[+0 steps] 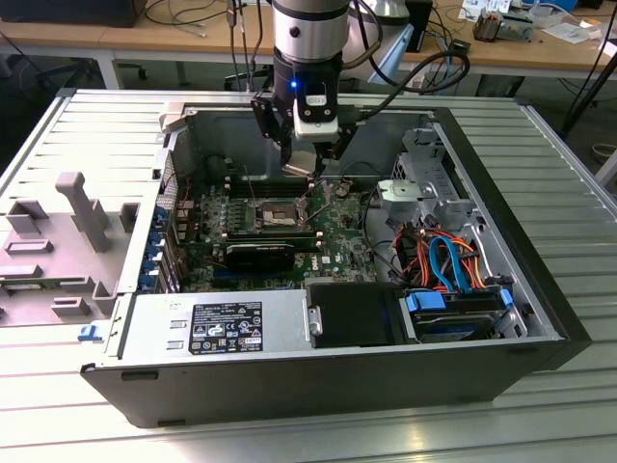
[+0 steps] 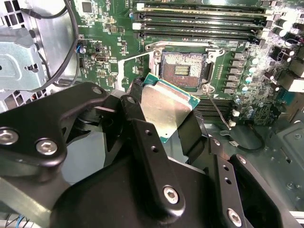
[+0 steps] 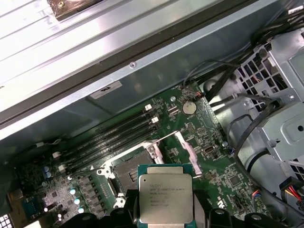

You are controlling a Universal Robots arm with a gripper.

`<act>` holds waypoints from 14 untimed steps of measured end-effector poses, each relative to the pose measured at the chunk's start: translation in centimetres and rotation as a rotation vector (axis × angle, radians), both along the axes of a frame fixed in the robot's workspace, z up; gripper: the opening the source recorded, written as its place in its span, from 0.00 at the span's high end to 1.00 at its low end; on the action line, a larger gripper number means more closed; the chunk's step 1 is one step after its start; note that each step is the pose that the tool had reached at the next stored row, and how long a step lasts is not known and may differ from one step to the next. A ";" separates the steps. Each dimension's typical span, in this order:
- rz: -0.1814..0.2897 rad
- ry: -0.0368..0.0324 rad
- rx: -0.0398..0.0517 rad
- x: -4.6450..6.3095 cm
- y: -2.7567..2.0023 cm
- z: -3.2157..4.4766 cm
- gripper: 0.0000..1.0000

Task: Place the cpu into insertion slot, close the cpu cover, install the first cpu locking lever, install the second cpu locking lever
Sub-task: 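Place the cpu into insertion slot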

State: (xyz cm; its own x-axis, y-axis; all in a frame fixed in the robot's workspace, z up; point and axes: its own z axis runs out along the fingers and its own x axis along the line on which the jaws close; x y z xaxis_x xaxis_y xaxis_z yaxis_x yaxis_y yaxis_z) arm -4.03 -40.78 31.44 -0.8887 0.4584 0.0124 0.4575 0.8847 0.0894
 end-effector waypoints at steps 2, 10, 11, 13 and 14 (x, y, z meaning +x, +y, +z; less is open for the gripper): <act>-0.005 -0.0001 0.0000 0.0 0.00 -0.01 0.45; -0.022 0.0000 0.0000 0.0 0.00 -0.02 0.45; -0.023 0.0000 0.0000 0.0 0.00 -0.03 0.45; -0.027 0.0000 0.0000 0.0 0.00 -0.03 0.45; -0.028 0.0000 0.0000 0.0 0.00 -0.03 0.45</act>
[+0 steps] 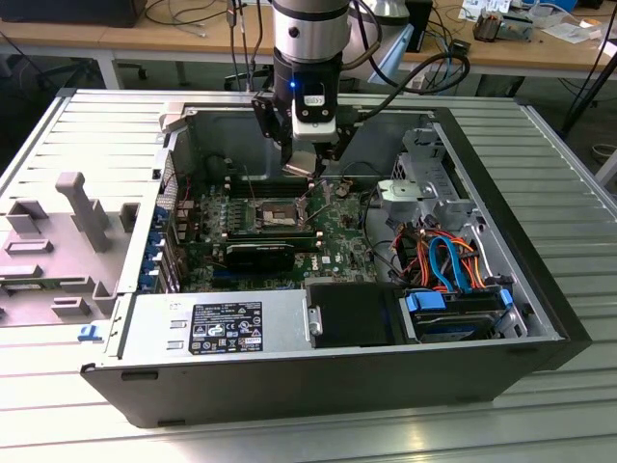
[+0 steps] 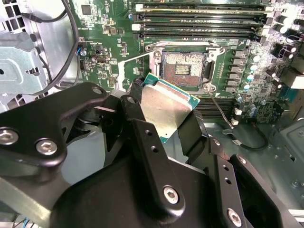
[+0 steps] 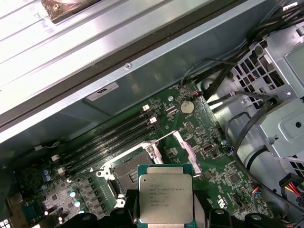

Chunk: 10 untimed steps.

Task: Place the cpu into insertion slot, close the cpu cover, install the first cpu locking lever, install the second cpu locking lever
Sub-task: 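Place the cpu into insertion slot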

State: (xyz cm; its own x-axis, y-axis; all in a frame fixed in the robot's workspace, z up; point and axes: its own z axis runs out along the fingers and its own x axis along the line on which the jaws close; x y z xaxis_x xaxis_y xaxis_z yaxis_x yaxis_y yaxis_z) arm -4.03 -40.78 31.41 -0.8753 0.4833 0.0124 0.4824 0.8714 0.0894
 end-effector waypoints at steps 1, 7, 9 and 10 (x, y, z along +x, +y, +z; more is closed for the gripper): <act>-0.001 -0.0001 0.0000 0.0 0.00 0.00 0.45; -0.011 0.0000 0.0000 0.0 0.00 -0.01 0.45; -0.013 0.0000 0.0000 0.0 0.00 -0.01 0.45; -0.016 0.0000 0.0000 0.0 0.00 -0.01 0.45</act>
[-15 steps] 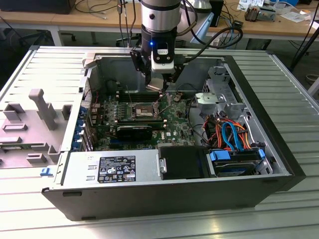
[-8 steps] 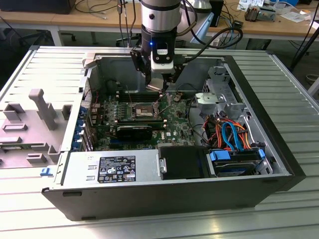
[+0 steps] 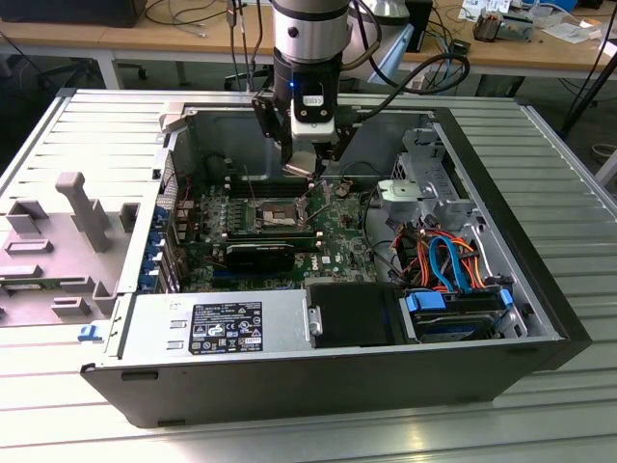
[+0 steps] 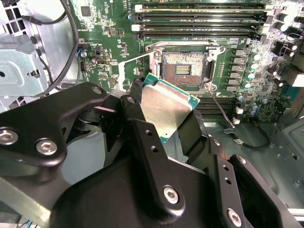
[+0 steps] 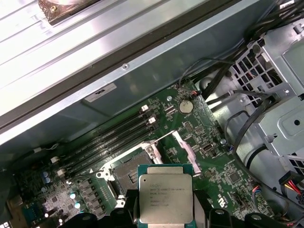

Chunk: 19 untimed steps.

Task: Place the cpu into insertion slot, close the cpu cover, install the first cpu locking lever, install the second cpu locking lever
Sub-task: 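Place the cpu into insertion slot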

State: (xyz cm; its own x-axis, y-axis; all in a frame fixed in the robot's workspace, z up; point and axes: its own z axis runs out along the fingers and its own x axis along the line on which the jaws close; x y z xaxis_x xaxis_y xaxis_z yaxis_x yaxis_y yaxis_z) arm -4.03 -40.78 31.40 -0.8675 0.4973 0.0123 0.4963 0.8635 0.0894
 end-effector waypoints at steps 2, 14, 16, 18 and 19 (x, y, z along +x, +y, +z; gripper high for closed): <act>-0.004 0.0000 0.0001 0.0 0.00 0.00 0.45; -0.027 0.0000 0.0000 0.0 0.00 -0.02 0.45; -0.029 0.0000 0.0000 0.0 0.00 -0.02 0.45; -0.034 0.0000 0.0000 0.0 0.00 -0.02 0.45; -0.037 0.0000 0.0000 0.0 0.00 -0.02 0.45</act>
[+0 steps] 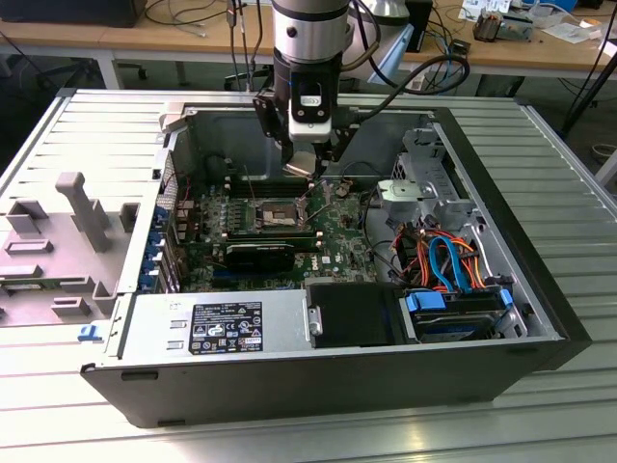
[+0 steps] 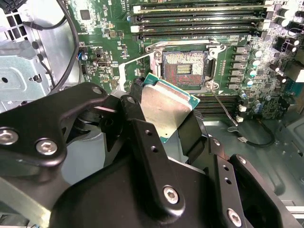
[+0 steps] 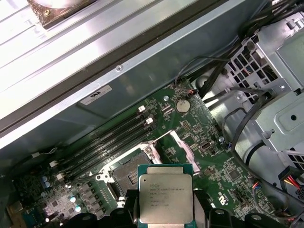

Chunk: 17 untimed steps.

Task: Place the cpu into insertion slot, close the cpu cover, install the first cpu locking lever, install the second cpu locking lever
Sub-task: 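Place the cpu into insertion slot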

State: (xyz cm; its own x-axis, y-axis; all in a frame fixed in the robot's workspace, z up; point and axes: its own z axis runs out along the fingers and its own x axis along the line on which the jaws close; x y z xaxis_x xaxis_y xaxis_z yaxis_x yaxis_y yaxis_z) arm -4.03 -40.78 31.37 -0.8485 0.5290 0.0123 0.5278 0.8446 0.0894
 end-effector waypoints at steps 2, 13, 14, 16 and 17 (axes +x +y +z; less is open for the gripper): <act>-0.005 0.0000 0.0001 0.0 0.00 -0.01 0.45; -0.024 -0.0001 0.0000 0.0 0.00 -0.02 0.45; -0.025 -0.0001 0.0001 0.0 0.00 -0.02 0.45; -0.029 0.0000 0.0000 0.0 0.00 -0.02 0.45; -0.031 0.0000 0.0001 0.0 0.00 -0.02 0.45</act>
State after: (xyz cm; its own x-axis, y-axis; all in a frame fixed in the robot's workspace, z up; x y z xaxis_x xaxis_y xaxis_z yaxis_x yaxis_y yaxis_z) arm -4.03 -40.78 31.35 -0.8319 0.5548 0.0124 0.5535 0.8280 0.0895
